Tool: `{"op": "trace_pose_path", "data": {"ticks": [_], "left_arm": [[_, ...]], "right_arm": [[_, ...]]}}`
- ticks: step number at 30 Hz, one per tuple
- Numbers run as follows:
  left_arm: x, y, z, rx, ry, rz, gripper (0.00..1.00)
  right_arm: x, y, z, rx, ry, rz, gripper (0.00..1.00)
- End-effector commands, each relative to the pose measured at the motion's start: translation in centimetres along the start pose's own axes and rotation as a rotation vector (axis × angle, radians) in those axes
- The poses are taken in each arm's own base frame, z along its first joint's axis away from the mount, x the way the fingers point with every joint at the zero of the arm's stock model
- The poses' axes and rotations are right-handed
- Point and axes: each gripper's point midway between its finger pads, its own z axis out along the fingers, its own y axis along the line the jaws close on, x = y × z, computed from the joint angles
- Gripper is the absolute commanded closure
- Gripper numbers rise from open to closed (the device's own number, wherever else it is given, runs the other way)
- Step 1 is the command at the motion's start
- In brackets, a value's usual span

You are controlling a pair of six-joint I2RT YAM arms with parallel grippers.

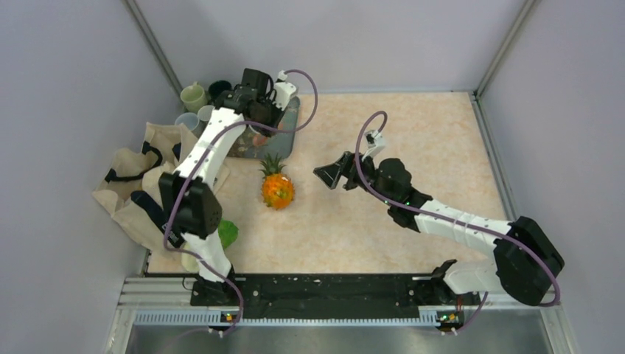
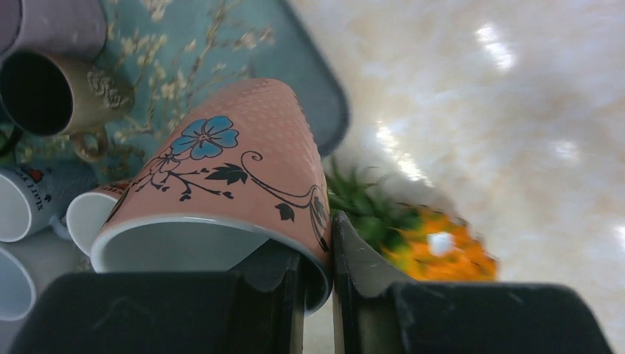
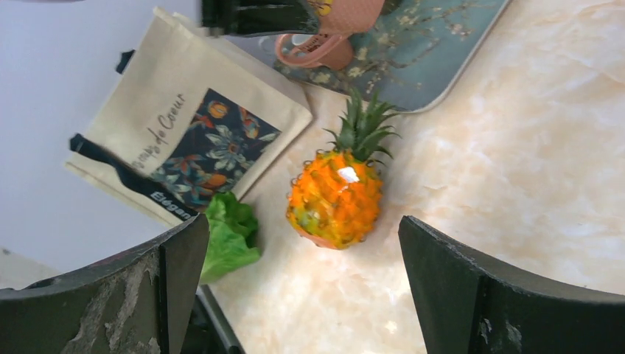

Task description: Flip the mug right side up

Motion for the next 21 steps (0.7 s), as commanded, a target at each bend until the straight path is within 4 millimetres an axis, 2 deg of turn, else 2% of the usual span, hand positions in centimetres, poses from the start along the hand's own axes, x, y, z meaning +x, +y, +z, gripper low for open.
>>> {"op": "trace_pose_path", "data": {"ticks": [1,5,7,10,16,19,21], "left_arm": [[2.0,7.4,2.9,-0.133,0.136,0.082,1.00],[3.5,11.2,5.8,-0.170,0.189,0.048,1.00],[4.3,12.3,7.3,-0.178,0.212,0.034,1.00],[5.1,13.0,8.6,-0.169,0.238,0.030,1.00],[7.0,12.8,10.3,-0.130,0.304,0.048,1.00],[7.7,13.6,10.6,-0.165,0.334,0.058,0.75],[7.7,14.1,10.7,-0.188,0.331,0.060,0.65]], "right_arm": [[-0.8,-1.0,-1.3,0.065,-0.011,-0.115,0.01],[-0.9,-2.0,-2.3,0.115,-0.012,-0.154,0.01],[-1.0,-2.3,-2.8,0.134,-0.015,-0.166,0.01],[-1.0,-2.7,-3.2,0.151,-0.017,-0.181,0.01],[-1.0,-3.1,-3.6,0.170,-0.023,-0.193,0.01],[-1.1,-3.1,-3.5,0.170,-0.023,-0.199,0.01],[-1.2,-3.0,-3.4,0.167,-0.022,-0.204,0.01]]}}
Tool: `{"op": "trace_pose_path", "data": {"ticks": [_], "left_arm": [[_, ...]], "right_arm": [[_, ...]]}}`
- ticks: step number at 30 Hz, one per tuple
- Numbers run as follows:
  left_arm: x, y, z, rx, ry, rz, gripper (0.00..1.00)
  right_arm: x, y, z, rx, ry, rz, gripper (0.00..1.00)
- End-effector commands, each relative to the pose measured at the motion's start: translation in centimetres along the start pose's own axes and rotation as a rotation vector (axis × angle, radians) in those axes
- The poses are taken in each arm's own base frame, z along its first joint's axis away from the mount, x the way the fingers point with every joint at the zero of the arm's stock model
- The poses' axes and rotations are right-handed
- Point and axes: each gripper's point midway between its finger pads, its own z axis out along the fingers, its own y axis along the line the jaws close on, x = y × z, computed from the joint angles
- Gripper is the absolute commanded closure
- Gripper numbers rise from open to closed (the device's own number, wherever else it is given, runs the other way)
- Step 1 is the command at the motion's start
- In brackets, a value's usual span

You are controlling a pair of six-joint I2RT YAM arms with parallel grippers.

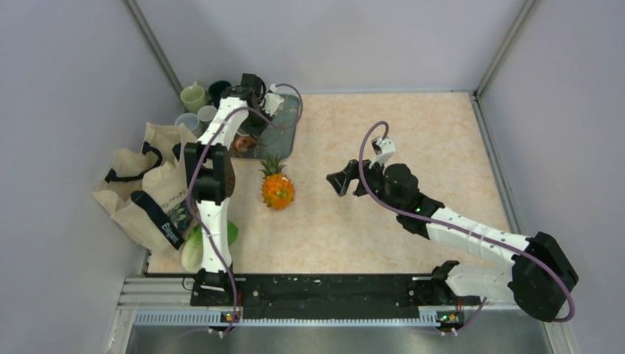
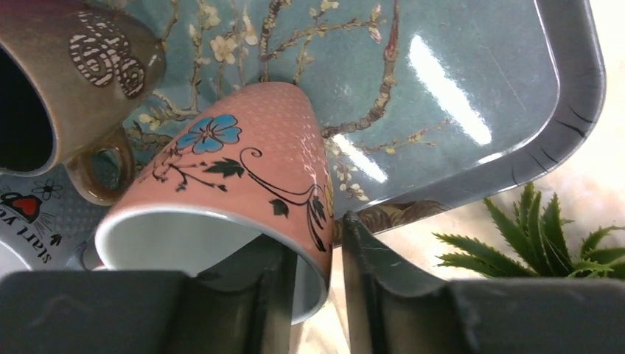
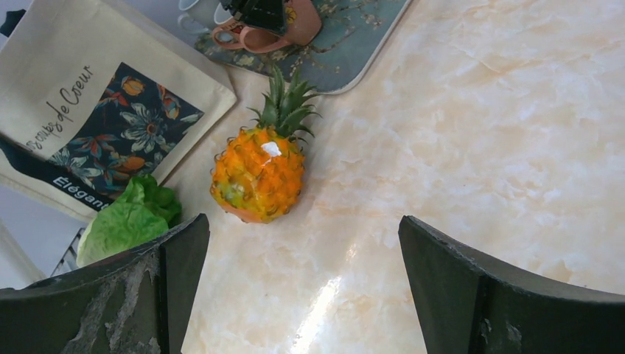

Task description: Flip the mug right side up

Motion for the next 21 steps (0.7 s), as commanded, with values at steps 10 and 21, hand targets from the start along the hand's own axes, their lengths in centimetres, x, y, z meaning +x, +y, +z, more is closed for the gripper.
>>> {"op": "trace_pose_path", "data": {"ticks": [10,21], "left_arm": [[-6.0,3.8,-8.1,-0.179,-0.294,-0.046,0.33],[-4.2,-1.7,-19.4,-0.132,-0.668,-0.205,0.26]], "right_arm": [[-1.8,-1.0,-0.3,0.070,-0.022,-0.134,0.01],[-4.2,-12.8,-3.4,0.507,-0.011,-0.245,0.01]]}}
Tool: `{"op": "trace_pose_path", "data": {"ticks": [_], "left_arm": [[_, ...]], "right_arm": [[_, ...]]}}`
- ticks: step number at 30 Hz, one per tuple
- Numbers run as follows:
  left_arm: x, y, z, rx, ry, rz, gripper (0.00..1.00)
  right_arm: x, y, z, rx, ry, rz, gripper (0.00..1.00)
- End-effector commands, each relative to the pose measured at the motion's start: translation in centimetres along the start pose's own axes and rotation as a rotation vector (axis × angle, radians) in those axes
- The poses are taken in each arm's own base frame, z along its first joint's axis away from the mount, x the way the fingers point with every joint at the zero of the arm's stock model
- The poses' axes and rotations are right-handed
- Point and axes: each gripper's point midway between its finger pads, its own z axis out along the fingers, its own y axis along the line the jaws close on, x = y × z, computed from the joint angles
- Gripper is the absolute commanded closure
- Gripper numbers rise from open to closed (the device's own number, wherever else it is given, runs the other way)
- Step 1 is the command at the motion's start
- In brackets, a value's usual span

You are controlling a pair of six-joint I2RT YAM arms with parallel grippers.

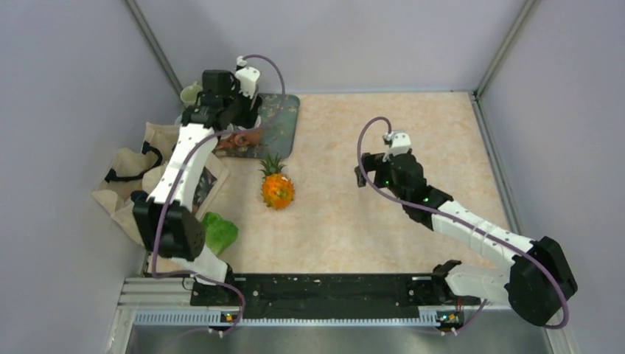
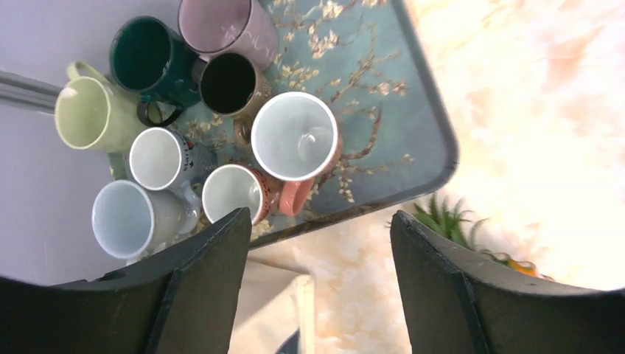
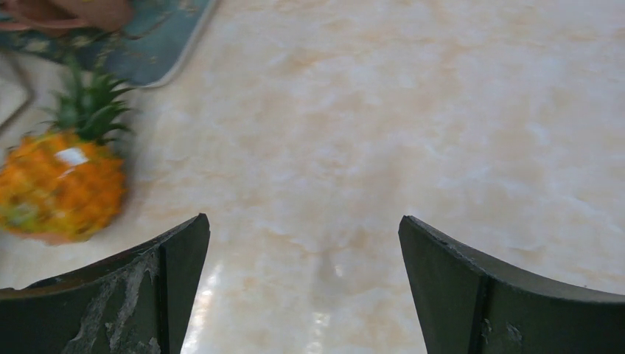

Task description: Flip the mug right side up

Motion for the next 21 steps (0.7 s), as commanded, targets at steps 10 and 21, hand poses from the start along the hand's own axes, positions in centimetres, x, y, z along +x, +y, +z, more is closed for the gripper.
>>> {"op": "trace_pose_path", "data": {"ticks": [10,21], "left_arm": [[11.0,-2.8,-6.3,-0.216,-0.211,-0.248,0.22],[18.0,-1.8,-4.6,-0.460,-0.416,-0.412,0.08]], "right_arm": [[1.2,-17.1,-2.9,0.514,-0.069,0.103,0.01],[0.7,-20.0,-6.2,0.636,-0.308,0.021,0.01]]}}
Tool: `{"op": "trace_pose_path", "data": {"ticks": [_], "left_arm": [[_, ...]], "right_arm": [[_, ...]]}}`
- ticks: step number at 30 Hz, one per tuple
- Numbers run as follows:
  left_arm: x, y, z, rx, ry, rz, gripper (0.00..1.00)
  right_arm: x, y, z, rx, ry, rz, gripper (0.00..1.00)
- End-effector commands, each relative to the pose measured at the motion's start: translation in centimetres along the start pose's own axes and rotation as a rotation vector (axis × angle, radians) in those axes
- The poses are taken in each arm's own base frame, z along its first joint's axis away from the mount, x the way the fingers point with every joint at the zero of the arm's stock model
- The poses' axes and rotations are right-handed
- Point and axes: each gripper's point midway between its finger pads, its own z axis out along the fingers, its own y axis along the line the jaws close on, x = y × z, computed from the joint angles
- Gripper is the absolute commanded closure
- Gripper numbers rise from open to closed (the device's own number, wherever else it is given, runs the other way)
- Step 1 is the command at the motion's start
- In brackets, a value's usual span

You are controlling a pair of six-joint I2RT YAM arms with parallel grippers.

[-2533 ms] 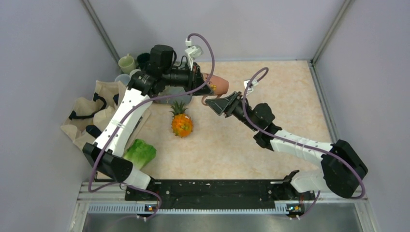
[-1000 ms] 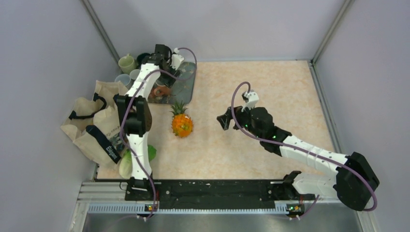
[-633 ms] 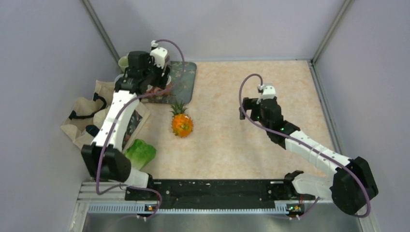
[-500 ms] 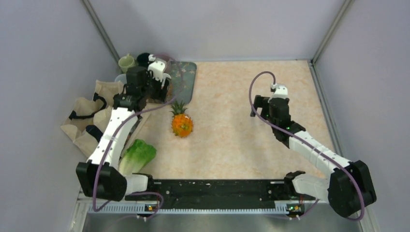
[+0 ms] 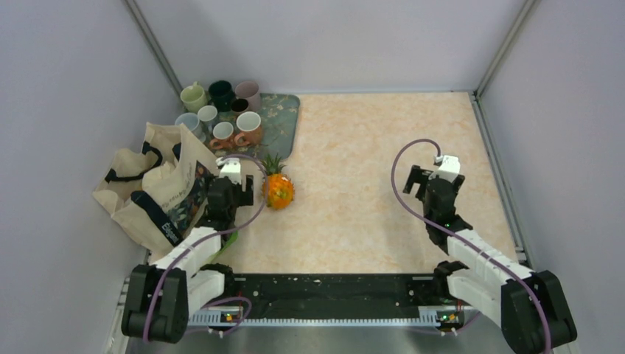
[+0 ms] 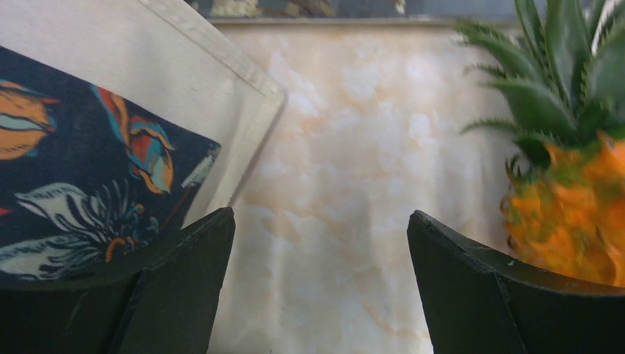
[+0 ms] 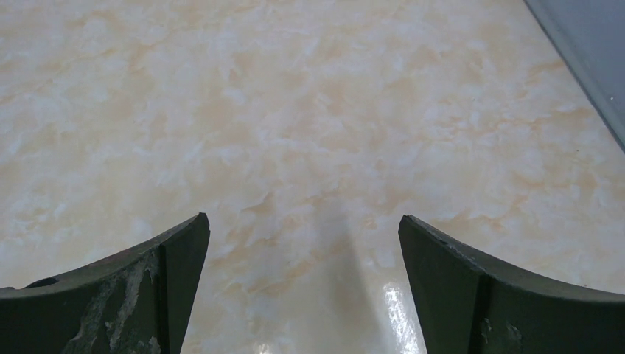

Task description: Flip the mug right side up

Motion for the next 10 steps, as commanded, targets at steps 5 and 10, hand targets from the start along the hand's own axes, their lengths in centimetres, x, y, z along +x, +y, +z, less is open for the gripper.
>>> {"op": "trace_pose_path", "data": {"ticks": [5,10], "left_arm": [[-5.0,1.0,1.7,-0.084,-0.225,-0.147,0.09],[-4.5,1.1,2.0,-0.097,-0.207,-0.162,0.10]], "right_arm": [[-3.6,-1.2,-0.4,0.040,-0.206,0.027,0.01],[-3.3,-1.7,-0.7,0.045,-0.246,0.033,0.01]]}}
